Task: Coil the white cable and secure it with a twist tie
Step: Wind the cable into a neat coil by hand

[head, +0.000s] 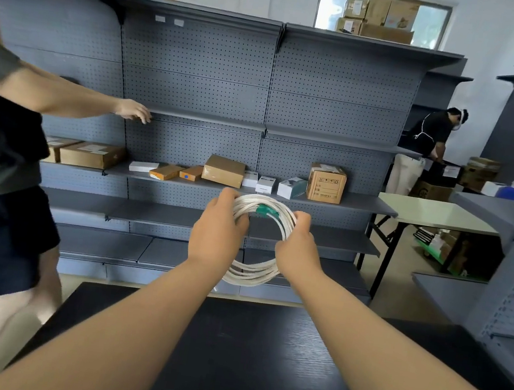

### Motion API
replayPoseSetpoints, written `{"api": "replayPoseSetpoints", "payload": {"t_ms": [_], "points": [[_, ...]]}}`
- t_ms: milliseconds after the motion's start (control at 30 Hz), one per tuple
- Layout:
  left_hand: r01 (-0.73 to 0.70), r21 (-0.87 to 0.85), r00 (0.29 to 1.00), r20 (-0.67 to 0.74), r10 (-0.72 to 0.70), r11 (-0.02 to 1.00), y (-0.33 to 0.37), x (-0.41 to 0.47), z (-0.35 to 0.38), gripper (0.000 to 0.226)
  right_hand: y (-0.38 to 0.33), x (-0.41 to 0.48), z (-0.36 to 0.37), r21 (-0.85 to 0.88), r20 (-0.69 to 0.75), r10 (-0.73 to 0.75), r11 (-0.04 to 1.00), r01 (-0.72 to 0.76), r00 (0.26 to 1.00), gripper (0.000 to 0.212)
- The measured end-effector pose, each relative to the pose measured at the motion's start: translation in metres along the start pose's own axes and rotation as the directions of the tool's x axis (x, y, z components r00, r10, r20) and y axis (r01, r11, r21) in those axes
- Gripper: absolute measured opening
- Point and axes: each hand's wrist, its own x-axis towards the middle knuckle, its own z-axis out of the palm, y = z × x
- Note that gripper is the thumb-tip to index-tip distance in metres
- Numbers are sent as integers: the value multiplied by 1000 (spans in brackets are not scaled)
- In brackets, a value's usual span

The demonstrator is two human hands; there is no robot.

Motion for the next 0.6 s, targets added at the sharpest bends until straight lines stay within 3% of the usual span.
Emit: {"api": "replayPoseSetpoints", "payload": {"t_ms": [167, 300, 433, 600], "points": [[-68, 81, 998, -7, 69, 994, 2, -6, -2, 13, -2, -3, -5, -157, -61, -181, 973, 170, 982, 56], [-109, 140, 994, 20, 107, 984, 3, -7, -4, 9, -4, -8, -4, -304, -30, -311, 908, 288, 950, 57], [-94, 115, 996, 21, 92, 989, 5, -7, -5, 9, -2, -8, -1, -412, -28, -351, 857, 309, 936, 61], [-91, 79, 996, 21, 89, 993, 0, -10, -4, 8, 1, -7, 0, -425, -19, -367, 845, 324, 930, 65]]}}
